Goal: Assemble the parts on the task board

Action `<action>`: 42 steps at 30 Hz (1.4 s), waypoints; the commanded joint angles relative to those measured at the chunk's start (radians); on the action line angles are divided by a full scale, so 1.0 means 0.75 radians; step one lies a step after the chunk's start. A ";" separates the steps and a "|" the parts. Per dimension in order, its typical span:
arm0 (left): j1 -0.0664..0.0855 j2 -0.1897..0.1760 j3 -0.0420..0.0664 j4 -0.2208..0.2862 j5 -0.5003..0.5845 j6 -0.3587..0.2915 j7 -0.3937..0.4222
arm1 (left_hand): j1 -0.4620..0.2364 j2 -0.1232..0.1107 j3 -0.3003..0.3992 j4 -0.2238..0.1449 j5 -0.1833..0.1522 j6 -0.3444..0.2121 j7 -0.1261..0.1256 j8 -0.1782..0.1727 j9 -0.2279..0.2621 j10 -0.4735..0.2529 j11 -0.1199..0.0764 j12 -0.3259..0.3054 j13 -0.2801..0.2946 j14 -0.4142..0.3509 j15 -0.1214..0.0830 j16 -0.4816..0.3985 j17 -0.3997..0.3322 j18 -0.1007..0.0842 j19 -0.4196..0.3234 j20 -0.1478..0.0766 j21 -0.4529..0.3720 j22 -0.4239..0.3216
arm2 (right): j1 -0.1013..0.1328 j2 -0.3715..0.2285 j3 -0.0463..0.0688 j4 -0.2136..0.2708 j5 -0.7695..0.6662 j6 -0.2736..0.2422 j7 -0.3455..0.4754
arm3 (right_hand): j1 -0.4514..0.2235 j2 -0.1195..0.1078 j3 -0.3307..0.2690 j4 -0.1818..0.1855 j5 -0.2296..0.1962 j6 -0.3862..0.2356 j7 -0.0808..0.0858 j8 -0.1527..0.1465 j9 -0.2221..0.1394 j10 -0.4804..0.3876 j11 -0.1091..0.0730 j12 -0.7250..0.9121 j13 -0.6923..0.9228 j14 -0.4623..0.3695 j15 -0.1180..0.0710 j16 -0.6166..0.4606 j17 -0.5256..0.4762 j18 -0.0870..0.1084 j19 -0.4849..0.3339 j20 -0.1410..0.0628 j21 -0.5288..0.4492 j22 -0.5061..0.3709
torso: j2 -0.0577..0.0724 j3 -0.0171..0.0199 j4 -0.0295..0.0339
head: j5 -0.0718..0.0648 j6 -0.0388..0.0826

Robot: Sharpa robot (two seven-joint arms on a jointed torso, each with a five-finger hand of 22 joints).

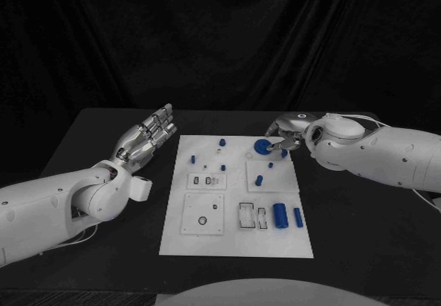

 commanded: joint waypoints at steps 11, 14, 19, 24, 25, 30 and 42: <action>0.001 0.004 0.001 -0.001 -0.001 0.025 0.089 | -0.008 0.001 0.010 -0.001 -0.003 0.007 -0.006 0.006 0.001 -0.001 0.012 0.000 -0.001 0.002 0.014 -0.005 -0.002 0.022 0.001 0.008 -0.008 -0.002 | -0.013 0.044 0.001 -0.050 -0.004 -0.010 -0.001 | 0.011 0.007 -0.001 -0.011 0.022 0.021 0.004 0.012 0.014 0.140 0.006 0.003 0.351 0.141 -0.001 0.003 0.351 -0.011 0.051 0.003 0.012 0.251 | -0.002 -0.0012 -0.0039 | 0.004 -0.008; 0.001 0.006 0.001 -0.003 -0.001 0.028 0.088 | -0.008 0.001 0.010 -0.001 -0.003 0.007 -0.006 0.006 0.001 -0.001 0.012 0.000 -0.001 0.002 0.014 -0.005 -0.002 0.022 0.001 0.008 -0.008 -0.002 | -0.017 0.057 0.001 -0.068 -0.004 -0.006 0.003 | 0.011 0.009 -0.001 -0.012 0.023 0.032 0.006 0.017 0.020 0.140 0.007 0.003 0.351 0.141 -0.001 0.003 0.351 -0.012 0.051 0.004 0.012 0.252 | -0.001 -0.0006 -0.0031 | 0.004 -0.010; 0.001 0.008 0.001 -0.003 -0.001 0.031 0.087 | -0.008 0.001 0.010 -0.001 -0.003 0.007 -0.006 0.006 0.001 -0.001 0.012 0.000 -0.001 0.002 0.014 -0.005 -0.002 0.022 0.001 0.008 -0.008 -0.002 | -0.025 0.069 0.001 -0.086 -0.004 0.005 0.008 | 0.010 0.009 -0.002 -0.014 0.022 0.047 0.008 0.023 0.027 0.140 0.009 0.003 0.351 0.141 0.000 0.003 0.351 -0.012 0.051 0.005 0.013 0.253 | 0.000 0.0001 -0.0016 | 0.006 -0.012; 0.001 0.008 0.001 -0.003 -0.001 0.034 0.084 | -0.008 0.002 0.012 -0.001 -0.004 0.005 -0.007 0.006 0.001 -0.001 0.013 -0.001 -0.001 0.002 0.015 -0.005 -0.002 0.022 0.001 0.008 -0.008 -0.002 | -0.035 0.075 0.001 -0.096 -0.004 0.015 0.013 | 0.006 0.010 -0.005 -0.016 0.011 0.069 0.015 0.032 0.041 0.140 0.014 0.003 0.351 0.141 0.004 0.003 0.351 -0.011 0.050 0.008 0.012 0.254 | 0.000 -0.0001 0.0009 | 0.004 -0.015; 0.001 0.008 0.001 -0.003 -0.001 0.035 0.084 | -0.008 0.002 0.012 -0.001 -0.004 0.005 -0.007 0.006 0.001 -0.001 0.013 -0.001 -0.001 0.002 0.015 -0.005 -0.002 0.022 0.001 0.008 -0.008 -0.002 | -0.036 0.076 0.001 -0.098 -0.004 0.015 0.014 | 0.006 0.010 -0.005 -0.016 0.011 0.071 0.015 0.033 0.043 0.140 0.014 0.003 0.351 0.141 0.005 0.003 0.351 -0.011 0.050 0.008 0.012 0.254 | 0.000 0.0000 0.0009 | 0.004 -0.015; 0.001 0.008 0.001 -0.003 -0.001 0.036 0.082 | -0.008 0.002 0.012 -0.001 -0.004 0.005 -0.007 0.006 0.001 -0.001 0.013 -0.001 -0.001 0.002 0.015 -0.005 -0.002 0.022 0.001 0.008 -0.008 -0.002 | -0.040 0.081 0.001 -0.104 -0.004 0.010 0.026 | 0.013 0.014 -0.002 -0.024 0.019 0.093 0.013 0.043 0.059 0.140 0.014 0.003 0.351 0.141 0.006 0.003 0.351 -0.010 0.047 0.010 0.008 0.253 | -0.001 -0.0002 0.0003 | 0.002 -0.017; 0.001 0.009 0.001 -0.003 -0.001 0.041 0.077 | -0.008 0.005 0.015 -0.003 -0.005 0.003 -0.005 0.005 0.000 -0.002 0.018 -0.002 -0.001 0.002 0.020 -0.005 -0.002 0.022 0.001 0.010 -0.008 -0.002 | -0.050 0.094 0.001 -0.108 -0.004 -0.022 0.051 | 0.031 0.015 0.005 -0.045 0.060 0.125 -0.010 0.058 0.099 0.140 -0.002 0.003 0.351 0.141 -0.006 0.003 0.351 -0.009 0.044 0.003 0.005 0.254 | -0.002 -0.0005 -0.0043 | 0.010 -0.027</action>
